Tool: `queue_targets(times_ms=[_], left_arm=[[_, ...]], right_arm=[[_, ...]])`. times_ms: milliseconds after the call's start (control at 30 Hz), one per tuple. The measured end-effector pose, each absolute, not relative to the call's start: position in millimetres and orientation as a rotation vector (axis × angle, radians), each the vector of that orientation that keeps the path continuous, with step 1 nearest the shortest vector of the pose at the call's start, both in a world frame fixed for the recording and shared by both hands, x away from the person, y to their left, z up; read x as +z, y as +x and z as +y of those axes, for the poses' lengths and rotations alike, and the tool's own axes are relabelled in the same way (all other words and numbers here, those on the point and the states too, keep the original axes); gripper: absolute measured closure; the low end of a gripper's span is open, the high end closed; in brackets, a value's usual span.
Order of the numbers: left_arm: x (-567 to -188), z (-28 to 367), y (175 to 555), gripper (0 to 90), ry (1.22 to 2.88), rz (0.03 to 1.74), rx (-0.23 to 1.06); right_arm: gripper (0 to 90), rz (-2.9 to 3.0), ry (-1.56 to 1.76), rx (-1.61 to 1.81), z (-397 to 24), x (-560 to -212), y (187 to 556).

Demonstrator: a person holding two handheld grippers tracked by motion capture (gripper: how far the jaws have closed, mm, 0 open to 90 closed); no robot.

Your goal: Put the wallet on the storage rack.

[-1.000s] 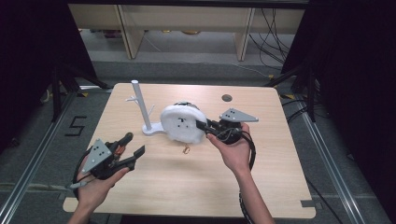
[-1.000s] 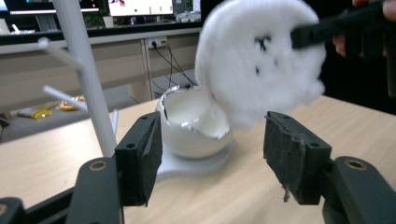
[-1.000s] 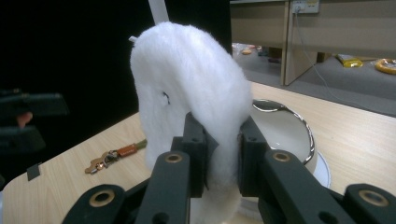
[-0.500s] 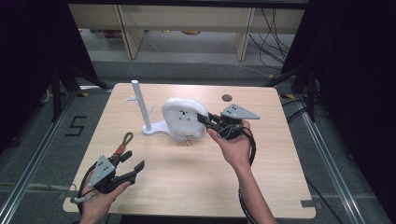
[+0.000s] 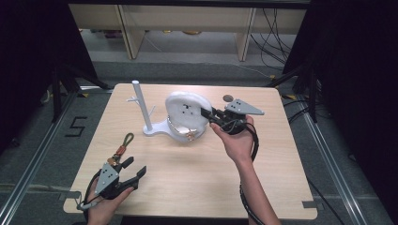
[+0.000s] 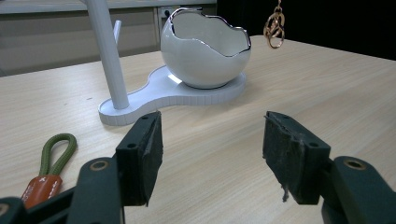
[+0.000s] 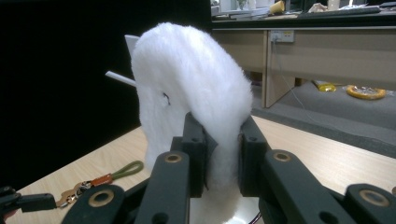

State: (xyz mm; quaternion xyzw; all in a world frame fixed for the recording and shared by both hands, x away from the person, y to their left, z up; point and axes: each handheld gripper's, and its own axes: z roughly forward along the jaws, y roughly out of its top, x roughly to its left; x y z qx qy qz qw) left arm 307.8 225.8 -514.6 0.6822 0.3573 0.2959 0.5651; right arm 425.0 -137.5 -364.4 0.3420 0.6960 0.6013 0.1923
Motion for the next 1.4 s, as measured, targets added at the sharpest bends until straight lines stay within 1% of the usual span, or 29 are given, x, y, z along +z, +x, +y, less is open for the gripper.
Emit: queue_targets(times_ms=[967, 1000, 1200, 1267, 1400], left_arm=[[-521.9, 222.8, 307.0, 37.8, 1.634, 0.842, 0.684], [-521.9, 223.0, 307.0, 37.8, 1.635, 0.842, 0.686], [-522.5, 223.4, 307.5, 37.8, 1.636, 0.845, 0.680], [-523.2, 222.8, 309.8, 37.8, 1.621, 0.818, 0.690], [-523.1, 222.9, 309.0, 37.8, 1.625, 0.821, 0.685]], right_arm=[[77.9, 1.929, 0.986, 1.689, -125.4, -353.9, 457.3], [77.9, 1.927, 1.025, 1.685, -124.2, -353.5, 456.6], [77.9, 1.929, 0.984, 1.668, -122.3, -357.3, 467.8], [77.9, 1.932, 1.010, 1.676, -121.9, -358.8, 468.7], [77.9, 1.933, 1.038, 1.672, -121.6, -361.4, 471.1]])
